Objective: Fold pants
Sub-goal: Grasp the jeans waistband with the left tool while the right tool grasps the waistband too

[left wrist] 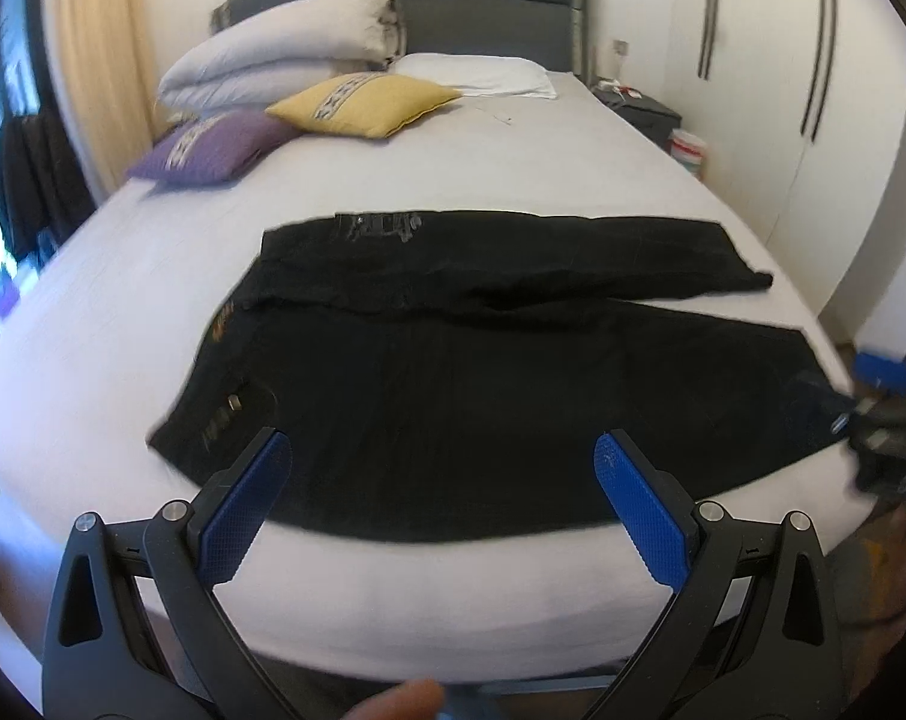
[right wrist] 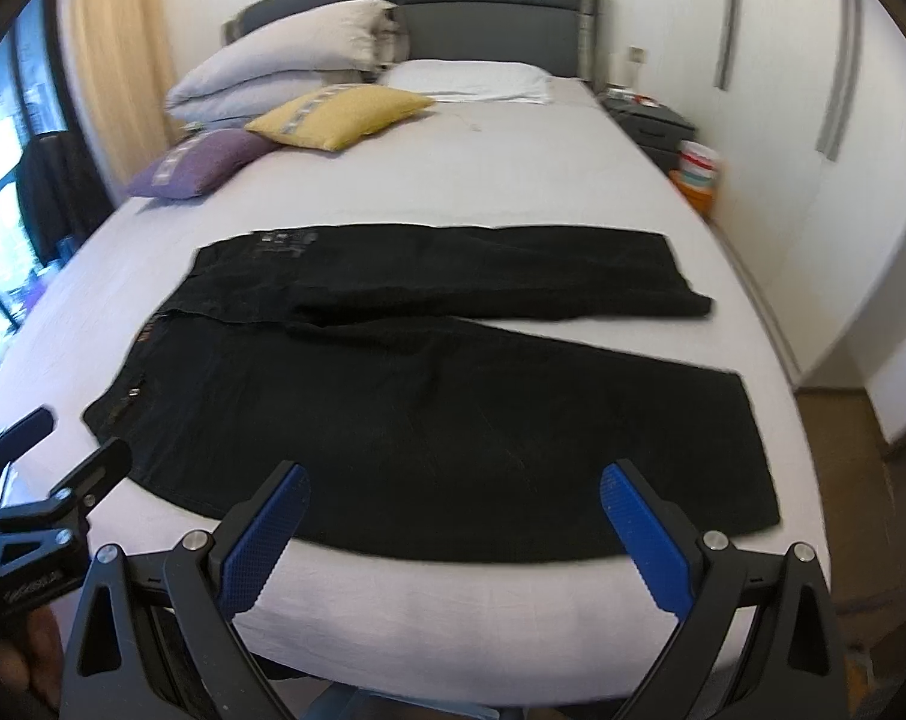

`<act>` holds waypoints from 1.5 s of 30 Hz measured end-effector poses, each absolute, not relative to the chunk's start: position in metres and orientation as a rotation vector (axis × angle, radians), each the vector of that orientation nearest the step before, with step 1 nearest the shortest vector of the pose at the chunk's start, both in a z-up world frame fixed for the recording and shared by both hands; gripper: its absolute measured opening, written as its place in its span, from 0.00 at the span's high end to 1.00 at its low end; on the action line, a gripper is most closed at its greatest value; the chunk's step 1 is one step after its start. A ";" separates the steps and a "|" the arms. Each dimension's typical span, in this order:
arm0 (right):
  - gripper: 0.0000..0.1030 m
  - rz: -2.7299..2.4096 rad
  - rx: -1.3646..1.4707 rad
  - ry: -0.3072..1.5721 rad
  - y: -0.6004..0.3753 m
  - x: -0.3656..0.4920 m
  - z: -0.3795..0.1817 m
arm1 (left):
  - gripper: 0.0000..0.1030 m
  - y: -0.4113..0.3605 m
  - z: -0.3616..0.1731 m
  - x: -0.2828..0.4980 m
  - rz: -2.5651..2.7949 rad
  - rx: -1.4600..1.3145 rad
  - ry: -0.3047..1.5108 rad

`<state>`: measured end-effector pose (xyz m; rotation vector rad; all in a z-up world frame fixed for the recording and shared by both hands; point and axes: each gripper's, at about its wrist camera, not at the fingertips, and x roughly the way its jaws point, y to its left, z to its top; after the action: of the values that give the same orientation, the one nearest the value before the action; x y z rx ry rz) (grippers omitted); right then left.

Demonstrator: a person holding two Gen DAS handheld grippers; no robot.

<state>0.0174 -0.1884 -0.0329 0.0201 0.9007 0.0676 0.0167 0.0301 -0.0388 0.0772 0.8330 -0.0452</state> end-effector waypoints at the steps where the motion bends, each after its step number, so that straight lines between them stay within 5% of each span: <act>1: 0.02 0.093 0.018 0.899 -0.195 0.024 -0.030 | 0.00 0.032 -0.041 0.025 -0.049 0.102 0.833; 13: 0.02 0.519 -0.178 0.872 -0.238 0.179 -0.026 | 0.00 0.130 -0.070 0.247 -0.295 0.142 0.980; 24: 0.03 0.742 -0.277 0.952 -0.253 0.307 -0.081 | 0.00 0.128 -0.113 0.456 -0.334 0.571 1.036; 35: 0.09 0.825 -0.265 1.038 -0.268 0.385 -0.124 | 0.01 0.130 -0.185 0.535 -0.542 0.651 1.254; 40: 0.10 0.823 -0.285 1.052 -0.267 0.396 -0.135 | 0.19 0.137 -0.201 0.549 -0.602 0.579 1.308; 45: 0.11 0.802 -0.339 1.063 -0.264 0.405 -0.143 | 0.58 0.130 -0.202 0.554 -0.667 0.564 1.332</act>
<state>0.4048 -0.2639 -0.1431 -0.3392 1.0634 0.8025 0.5544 0.1303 -0.2022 0.5635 1.3317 -0.6670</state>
